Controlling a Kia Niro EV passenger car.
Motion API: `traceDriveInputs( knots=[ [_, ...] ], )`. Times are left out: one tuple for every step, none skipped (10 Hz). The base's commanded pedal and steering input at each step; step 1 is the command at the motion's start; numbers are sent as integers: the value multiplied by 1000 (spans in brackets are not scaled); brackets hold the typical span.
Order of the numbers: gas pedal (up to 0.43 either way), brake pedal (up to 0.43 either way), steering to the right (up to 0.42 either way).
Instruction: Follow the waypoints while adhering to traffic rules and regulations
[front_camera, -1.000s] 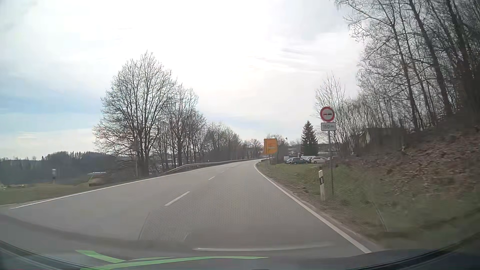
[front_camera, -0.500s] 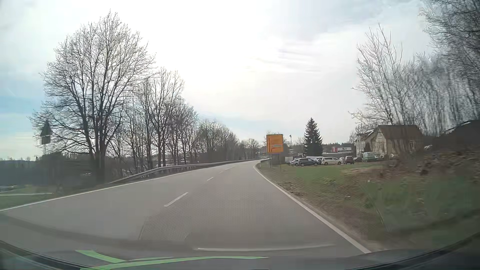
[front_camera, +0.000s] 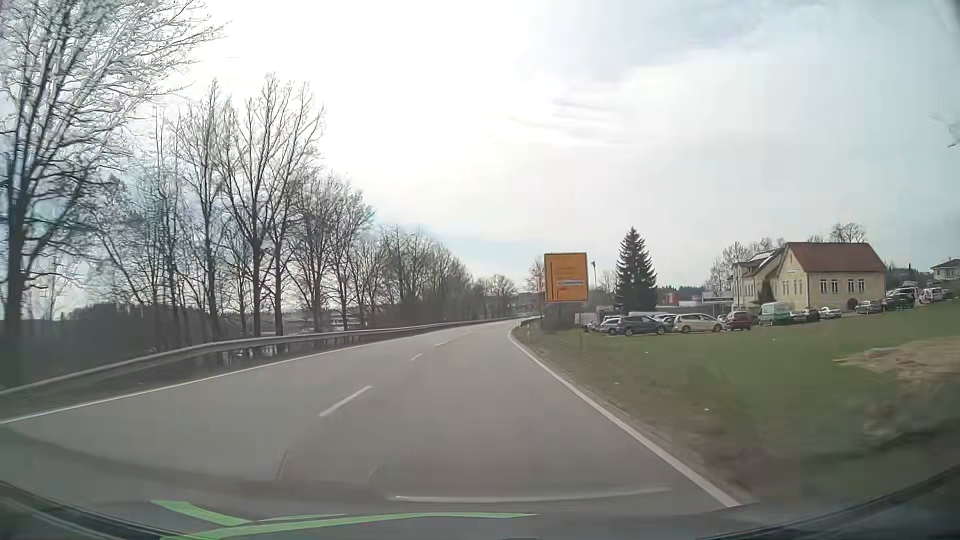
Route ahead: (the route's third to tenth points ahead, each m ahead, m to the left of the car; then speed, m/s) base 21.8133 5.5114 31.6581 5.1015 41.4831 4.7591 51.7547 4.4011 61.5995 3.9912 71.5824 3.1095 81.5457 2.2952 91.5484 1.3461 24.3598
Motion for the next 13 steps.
traceDriveInputs(
  knots=[
    [157, 0, 5],
    [157, 0, 4],
    [157, 0, 4],
    [157, 0, 4],
    [157, 0, 5],
    [157, 0, 5],
    [157, 0, 4],
    [157, 0, 4],
    [157, 0, 4],
    [157, 0, 4],
    [157, 0, 4],
    [157, 0, 4],
    [157, 0, 4]
  ],
)
